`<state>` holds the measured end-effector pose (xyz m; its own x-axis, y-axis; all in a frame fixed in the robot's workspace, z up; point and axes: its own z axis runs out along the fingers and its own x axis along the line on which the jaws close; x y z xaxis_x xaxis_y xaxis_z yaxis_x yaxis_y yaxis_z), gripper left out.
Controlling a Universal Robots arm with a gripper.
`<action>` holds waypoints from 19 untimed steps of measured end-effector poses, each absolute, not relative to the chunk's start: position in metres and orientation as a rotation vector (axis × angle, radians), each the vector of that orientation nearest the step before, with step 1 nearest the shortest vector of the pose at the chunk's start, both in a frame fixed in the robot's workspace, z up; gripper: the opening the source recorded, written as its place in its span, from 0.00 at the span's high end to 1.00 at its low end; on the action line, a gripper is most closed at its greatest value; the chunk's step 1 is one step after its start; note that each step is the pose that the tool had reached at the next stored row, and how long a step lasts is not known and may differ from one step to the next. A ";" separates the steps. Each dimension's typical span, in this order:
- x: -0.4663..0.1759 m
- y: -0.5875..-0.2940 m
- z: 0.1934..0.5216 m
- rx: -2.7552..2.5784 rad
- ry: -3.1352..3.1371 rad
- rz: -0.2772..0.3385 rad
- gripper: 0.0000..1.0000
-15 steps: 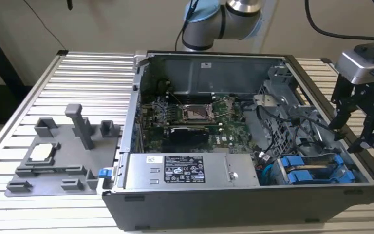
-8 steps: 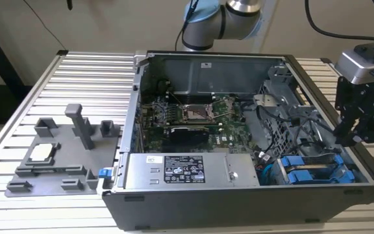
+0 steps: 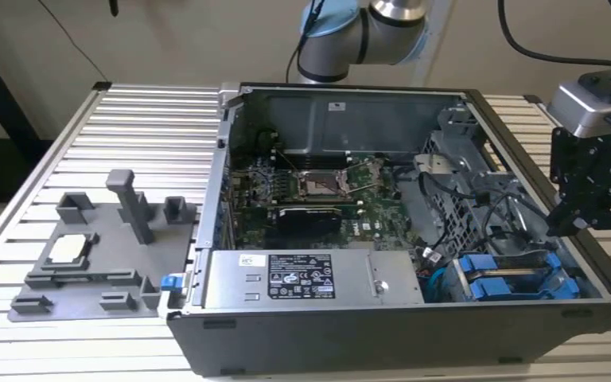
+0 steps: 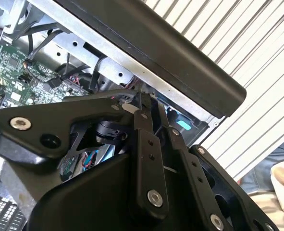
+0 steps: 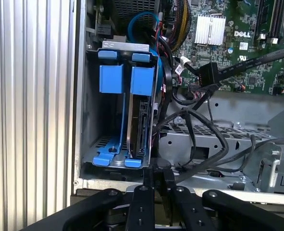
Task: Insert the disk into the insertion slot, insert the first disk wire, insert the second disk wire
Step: 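Insert the first disk wire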
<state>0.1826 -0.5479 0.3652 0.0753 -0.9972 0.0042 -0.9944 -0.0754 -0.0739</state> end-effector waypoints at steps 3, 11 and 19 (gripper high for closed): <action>0.183 -0.548 0.365 -2.266 2.100 -0.083 0.81; 0.183 -0.548 0.365 -2.266 2.099 -0.082 0.81; 0.173 -0.549 0.365 -2.265 2.105 -0.078 0.81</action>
